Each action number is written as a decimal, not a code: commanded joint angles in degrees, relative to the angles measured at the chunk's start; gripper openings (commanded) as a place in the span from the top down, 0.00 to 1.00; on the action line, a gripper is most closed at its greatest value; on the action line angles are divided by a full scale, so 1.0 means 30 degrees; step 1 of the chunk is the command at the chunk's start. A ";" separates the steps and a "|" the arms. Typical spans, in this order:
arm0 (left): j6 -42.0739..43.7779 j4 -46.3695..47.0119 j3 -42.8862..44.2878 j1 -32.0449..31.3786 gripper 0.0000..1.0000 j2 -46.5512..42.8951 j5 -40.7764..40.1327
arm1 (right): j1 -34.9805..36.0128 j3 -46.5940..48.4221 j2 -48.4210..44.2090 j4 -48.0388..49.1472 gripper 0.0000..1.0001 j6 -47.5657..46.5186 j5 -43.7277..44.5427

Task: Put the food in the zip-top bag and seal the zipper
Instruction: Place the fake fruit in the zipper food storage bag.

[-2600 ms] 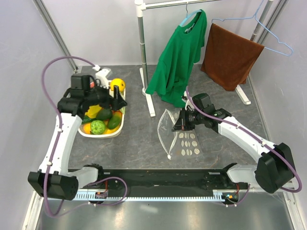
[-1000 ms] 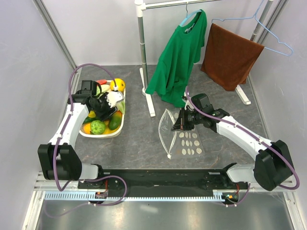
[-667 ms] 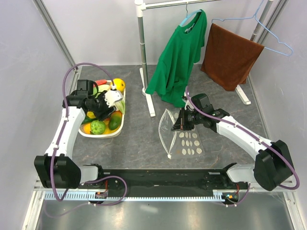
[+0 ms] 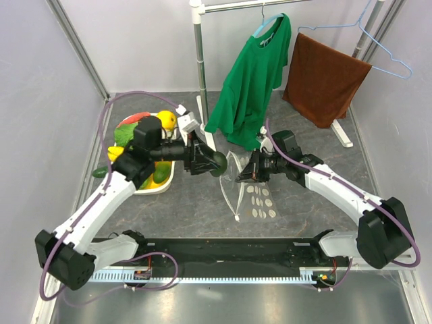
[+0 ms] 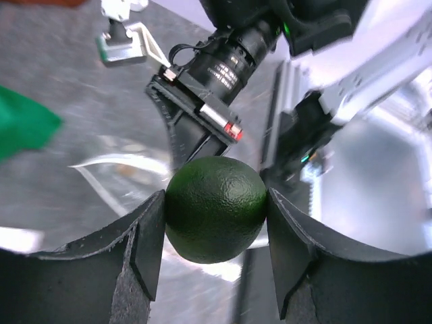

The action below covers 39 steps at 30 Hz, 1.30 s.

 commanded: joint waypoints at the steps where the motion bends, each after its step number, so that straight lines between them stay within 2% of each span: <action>1: -0.9113 0.7023 -0.1360 -0.1025 0.74 0.0904 -0.2369 | -0.0209 -0.0048 -0.0698 0.1614 1.00 0.1325 -0.1048; 5: -1.0379 0.7758 -0.2794 -0.1261 0.72 0.1403 -0.3721 | -0.0326 0.0010 -0.0641 0.2433 1.00 0.2057 -0.1486; 9: -1.1583 0.8082 -0.4054 -0.1320 0.72 0.2136 -0.3811 | -0.0443 0.0099 -0.0494 0.3078 1.00 0.2644 -0.1663; 13: -0.9275 0.4807 -0.4000 -0.1291 0.72 0.1727 -0.5742 | -0.0561 0.0069 -0.0786 0.3108 1.00 0.2528 -0.1839; 14: -0.7848 0.3901 -0.3622 -0.1319 0.72 0.1669 -0.6151 | -0.0619 0.0069 -0.0874 0.3109 1.00 0.2441 -0.1839; 17: -0.5793 0.1526 -0.3065 -0.1437 0.53 0.1814 -0.6915 | -0.0649 0.0040 -0.1196 0.2963 1.00 0.2177 -0.1839; 18: -0.5435 0.1084 -0.2974 -0.1466 0.42 0.1901 -0.7265 | -0.0678 -0.0018 -0.1342 0.2817 1.00 0.2060 -0.1839; 19: -0.5054 0.0383 -0.2828 -0.1466 0.37 0.1989 -0.7239 | -0.0649 -0.0047 -0.1431 0.2758 1.00 0.1769 -0.1839; 20: -0.4326 0.0086 -0.2769 -0.1495 0.29 0.2019 -0.7297 | -0.0707 -0.0077 -0.1489 0.2641 1.00 0.1650 -0.1839; 26: -0.2184 -0.0795 -0.2008 -0.1437 0.13 0.0792 -0.6010 | -0.0912 -0.0633 -0.2104 0.1908 1.00 0.0976 -0.1400; 29: -0.1128 -0.2280 -0.0926 -0.1000 0.08 0.0146 -0.5219 | -0.0970 -0.0809 -0.1989 0.1586 1.00 0.0741 -0.1048; 31: -0.0309 -0.3193 0.0184 -0.0619 0.07 -0.0204 -0.5712 | -0.0971 -0.0897 -0.1900 0.1556 1.00 0.0682 -0.0844; 35: 0.1040 -0.5212 0.1594 0.1951 0.06 -0.0267 -0.7704 | -0.1087 -0.1072 -0.1754 0.1701 1.00 0.0914 -0.0784; 37: 0.2932 -0.6181 0.2590 0.2866 0.06 -0.0003 -0.6978 | -0.1146 -0.1335 -0.1754 0.2197 1.00 0.1353 -0.1366; 39: 0.3415 -0.6392 0.2652 0.3103 0.02 -0.0089 -0.9195 | -0.1176 -0.1483 -0.1929 0.2523 1.00 0.1444 -0.1313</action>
